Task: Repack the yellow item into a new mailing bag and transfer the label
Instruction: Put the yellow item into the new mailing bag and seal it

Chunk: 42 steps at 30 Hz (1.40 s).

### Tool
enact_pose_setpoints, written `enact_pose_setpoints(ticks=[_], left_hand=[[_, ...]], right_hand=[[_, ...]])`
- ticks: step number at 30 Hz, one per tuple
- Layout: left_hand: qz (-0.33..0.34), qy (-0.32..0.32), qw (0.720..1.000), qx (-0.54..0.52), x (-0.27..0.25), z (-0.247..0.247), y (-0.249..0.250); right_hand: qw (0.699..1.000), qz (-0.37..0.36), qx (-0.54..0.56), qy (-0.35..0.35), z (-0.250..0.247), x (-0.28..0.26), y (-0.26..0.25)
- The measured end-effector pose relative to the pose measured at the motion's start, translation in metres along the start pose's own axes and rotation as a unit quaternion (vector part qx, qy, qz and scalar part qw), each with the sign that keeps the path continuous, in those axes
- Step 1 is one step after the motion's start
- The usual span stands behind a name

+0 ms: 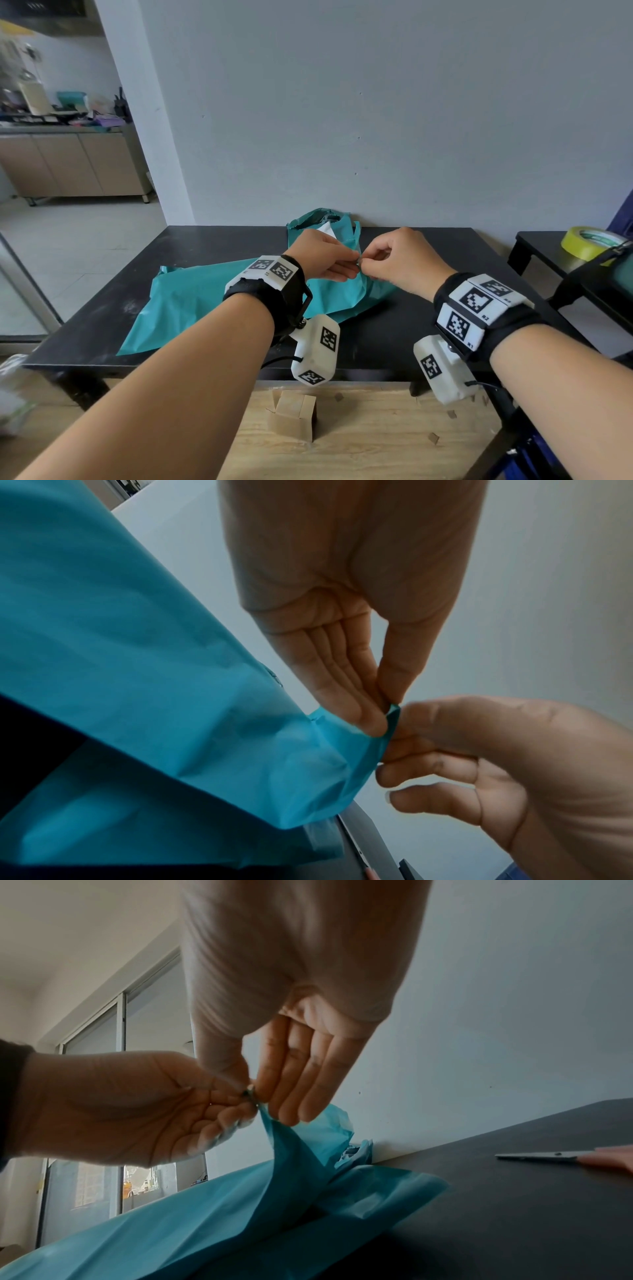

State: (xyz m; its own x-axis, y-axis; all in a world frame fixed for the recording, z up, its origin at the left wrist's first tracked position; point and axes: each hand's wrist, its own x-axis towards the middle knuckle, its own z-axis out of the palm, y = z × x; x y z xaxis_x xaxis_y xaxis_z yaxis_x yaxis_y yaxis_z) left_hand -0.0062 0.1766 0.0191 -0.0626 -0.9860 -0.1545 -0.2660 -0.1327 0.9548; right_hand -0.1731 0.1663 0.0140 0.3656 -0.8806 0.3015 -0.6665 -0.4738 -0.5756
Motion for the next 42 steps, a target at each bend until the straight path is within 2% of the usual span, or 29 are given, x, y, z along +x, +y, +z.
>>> enact_pose_setpoints(ticks=[6, 17, 26, 37, 42], left_hand=[[-0.001, 0.002, 1.000, 0.005, -0.001, 0.004, 0.003], [0.010, 0.002, 1.000, 0.008, -0.002, 0.005, 0.003], [0.010, -0.014, 1.000, 0.019, 0.001, 0.005, 0.002], [0.004, -0.041, 0.997, 0.058, 0.002, 0.005, 0.003], [0.001, -0.044, 0.998, 0.051, -0.001, 0.001, 0.003]], right_hand=[[1.000, -0.002, -0.027, 0.005, -0.001, -0.001, -0.001], [1.000, 0.000, -0.007, -0.006, -0.003, -0.002, 0.002], [0.999, 0.041, 0.029, -0.015, 0.002, 0.001, 0.004], [0.999, 0.018, -0.002, -0.037, 0.004, 0.003, 0.006], [0.999, 0.027, -0.012, -0.013, 0.001, 0.001, 0.012]])
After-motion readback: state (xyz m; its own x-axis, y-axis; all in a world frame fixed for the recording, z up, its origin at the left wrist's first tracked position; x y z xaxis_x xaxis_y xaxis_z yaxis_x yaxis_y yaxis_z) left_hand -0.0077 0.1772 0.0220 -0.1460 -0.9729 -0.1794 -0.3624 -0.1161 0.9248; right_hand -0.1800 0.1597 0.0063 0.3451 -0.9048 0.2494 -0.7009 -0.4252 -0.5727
